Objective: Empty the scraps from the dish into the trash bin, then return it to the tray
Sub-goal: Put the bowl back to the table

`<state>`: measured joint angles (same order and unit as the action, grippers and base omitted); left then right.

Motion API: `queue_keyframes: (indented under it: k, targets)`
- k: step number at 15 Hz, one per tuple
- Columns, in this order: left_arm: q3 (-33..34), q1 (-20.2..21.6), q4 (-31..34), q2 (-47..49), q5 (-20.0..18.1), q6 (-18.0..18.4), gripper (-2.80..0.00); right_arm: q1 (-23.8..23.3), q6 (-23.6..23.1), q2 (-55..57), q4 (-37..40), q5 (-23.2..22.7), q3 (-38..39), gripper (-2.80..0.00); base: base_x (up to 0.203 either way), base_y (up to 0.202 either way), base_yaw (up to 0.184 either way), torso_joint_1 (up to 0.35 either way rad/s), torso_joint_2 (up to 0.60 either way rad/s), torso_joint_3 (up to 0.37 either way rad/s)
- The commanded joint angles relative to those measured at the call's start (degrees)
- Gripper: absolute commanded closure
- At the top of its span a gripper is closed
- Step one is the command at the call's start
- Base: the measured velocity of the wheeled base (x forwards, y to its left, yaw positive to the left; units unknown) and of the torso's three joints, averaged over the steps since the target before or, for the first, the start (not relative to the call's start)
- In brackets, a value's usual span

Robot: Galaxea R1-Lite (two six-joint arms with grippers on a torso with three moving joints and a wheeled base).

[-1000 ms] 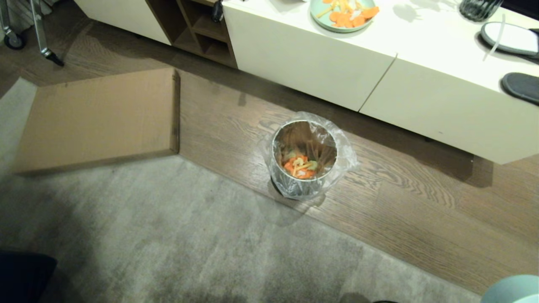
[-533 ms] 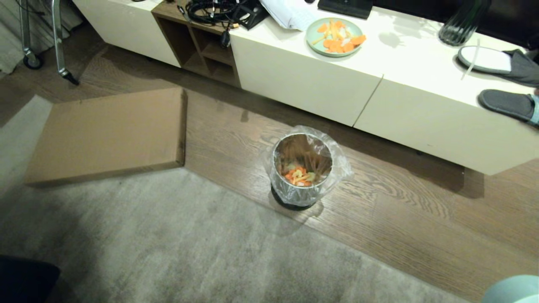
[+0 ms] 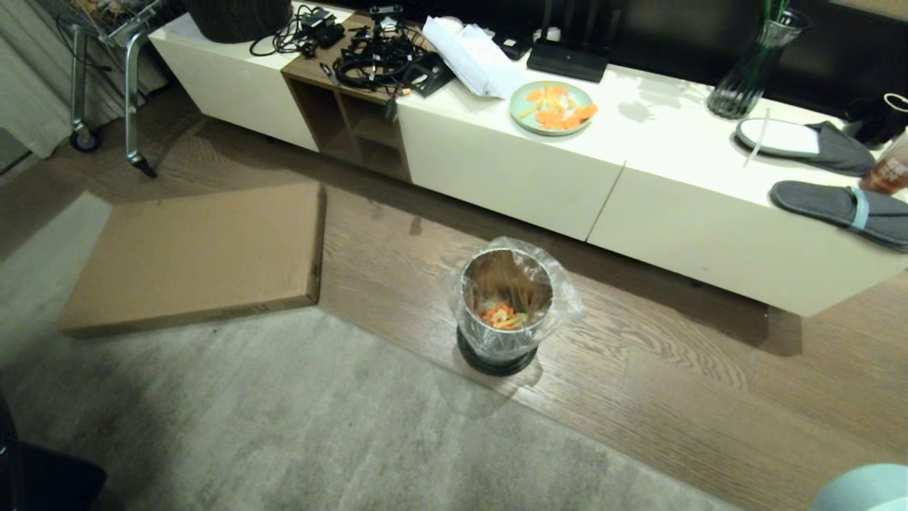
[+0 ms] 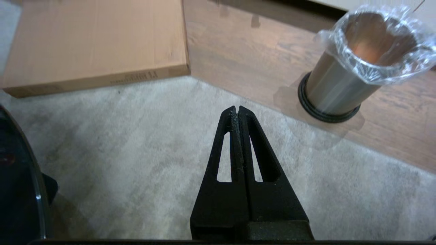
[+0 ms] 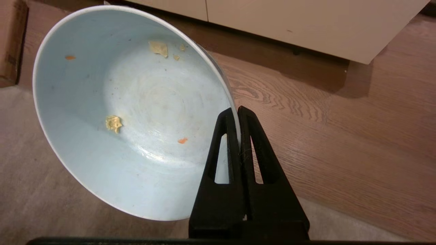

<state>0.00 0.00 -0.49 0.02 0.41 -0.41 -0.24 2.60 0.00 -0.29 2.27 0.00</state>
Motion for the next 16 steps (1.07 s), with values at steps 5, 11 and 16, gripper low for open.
queue_keyframes:
  k: [5, 11, 16]
  targets:
    - [0.00, 0.00, -0.04, -0.02, 0.11, -0.11, 0.00, -0.02, -0.01, 0.01, -0.02, 0.01, 0.00, 0.00, 0.000, 0.000, 0.000, 0.001, 0.00, 0.206]
    - [0.00, 0.00, -0.04, -0.02, 0.11, -0.20, 0.00, -0.02, 0.04, 0.09, 0.03, 0.01, 0.00, 0.00, 0.000, 0.000, 0.000, 0.003, 0.00, 0.205]
    - [0.00, 0.00, -0.04, -0.02, 0.20, -0.55, 0.00, 0.06, 0.03, 0.09, 0.02, 0.01, 0.00, 0.00, 0.000, 0.000, 0.000, 0.005, 0.00, 0.204]
